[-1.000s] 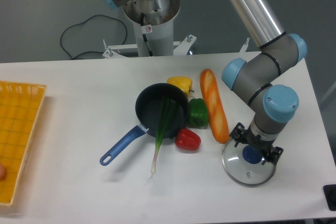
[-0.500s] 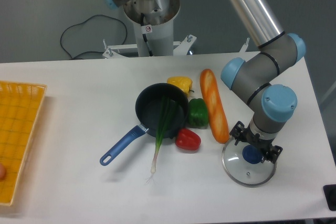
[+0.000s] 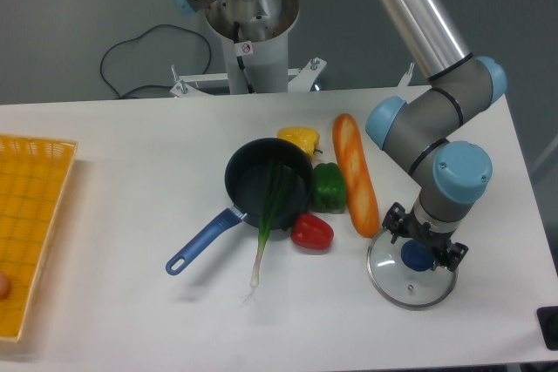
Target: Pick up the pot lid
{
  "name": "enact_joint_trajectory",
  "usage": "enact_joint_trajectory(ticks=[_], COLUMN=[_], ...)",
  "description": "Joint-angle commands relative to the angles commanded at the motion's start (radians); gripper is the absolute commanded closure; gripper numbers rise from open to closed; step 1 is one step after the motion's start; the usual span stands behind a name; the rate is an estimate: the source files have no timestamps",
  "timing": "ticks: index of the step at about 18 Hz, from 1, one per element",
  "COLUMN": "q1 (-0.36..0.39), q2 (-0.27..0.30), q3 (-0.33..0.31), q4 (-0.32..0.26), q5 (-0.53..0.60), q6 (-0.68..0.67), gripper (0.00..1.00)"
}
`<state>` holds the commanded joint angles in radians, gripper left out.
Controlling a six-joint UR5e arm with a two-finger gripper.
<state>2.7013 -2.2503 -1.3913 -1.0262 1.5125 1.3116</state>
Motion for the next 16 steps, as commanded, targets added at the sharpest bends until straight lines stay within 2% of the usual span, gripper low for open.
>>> enact_joint_trajectory(ticks=[8, 14, 16], q1=[-0.002, -0.002, -0.002], q2=[-0.002, 0.0, 0.0], q3=[0.0, 0.0, 0.002], q4=[0.002, 0.0, 0.002], q5=[0.0, 0.0, 0.0], q6=[-0.006, -0.005, -0.005], gripper=[0.11, 0.25, 0.27])
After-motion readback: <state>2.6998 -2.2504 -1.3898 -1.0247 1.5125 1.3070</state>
